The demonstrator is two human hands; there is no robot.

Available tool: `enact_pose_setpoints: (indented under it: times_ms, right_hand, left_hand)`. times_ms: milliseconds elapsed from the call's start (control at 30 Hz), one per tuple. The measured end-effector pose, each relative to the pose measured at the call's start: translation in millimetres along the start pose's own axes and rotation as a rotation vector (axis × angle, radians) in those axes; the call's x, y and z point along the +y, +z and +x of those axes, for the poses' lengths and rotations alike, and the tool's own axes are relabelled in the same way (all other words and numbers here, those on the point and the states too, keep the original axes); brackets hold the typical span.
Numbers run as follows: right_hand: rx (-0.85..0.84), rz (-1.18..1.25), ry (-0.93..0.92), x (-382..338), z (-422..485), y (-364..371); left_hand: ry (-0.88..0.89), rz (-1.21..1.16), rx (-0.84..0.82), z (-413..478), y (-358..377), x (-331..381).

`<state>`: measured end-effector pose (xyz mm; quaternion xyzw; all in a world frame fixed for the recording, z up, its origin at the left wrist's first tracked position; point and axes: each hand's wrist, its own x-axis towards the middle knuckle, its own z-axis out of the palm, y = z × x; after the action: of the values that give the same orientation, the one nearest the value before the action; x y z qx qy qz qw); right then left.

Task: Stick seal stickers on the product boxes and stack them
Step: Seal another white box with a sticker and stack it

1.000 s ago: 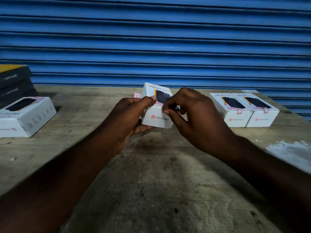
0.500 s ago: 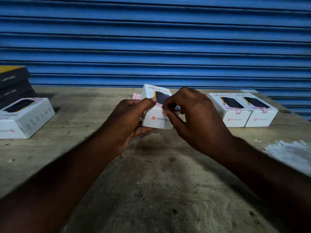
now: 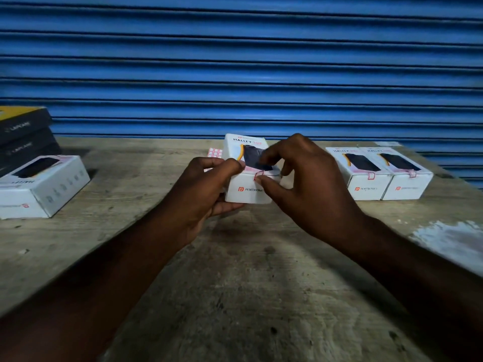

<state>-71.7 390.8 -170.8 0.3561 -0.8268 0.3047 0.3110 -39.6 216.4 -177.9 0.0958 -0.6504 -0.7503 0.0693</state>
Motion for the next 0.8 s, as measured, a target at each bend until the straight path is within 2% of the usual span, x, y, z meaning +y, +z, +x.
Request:
enact_pose_setpoints:
  times_ms: [267, 533, 800]
  right_hand:
    - [0.008, 0.322, 0.277, -1.4, 2.7, 3.0]
    - [0.126, 0.624, 0.481, -8.3, -1.4, 17.7]
    - [0.003, 1.036, 0.709, -19.2, -4.6, 12.2]
  left_hand:
    - [0.028, 0.008, -0.037, -0.5, -0.7, 0.6]
    - [0.073, -0.068, -0.031, -0.9, -0.5, 3.0]
    - [0.106, -0.031, 0.003, -3.1, 1.4, 1.3]
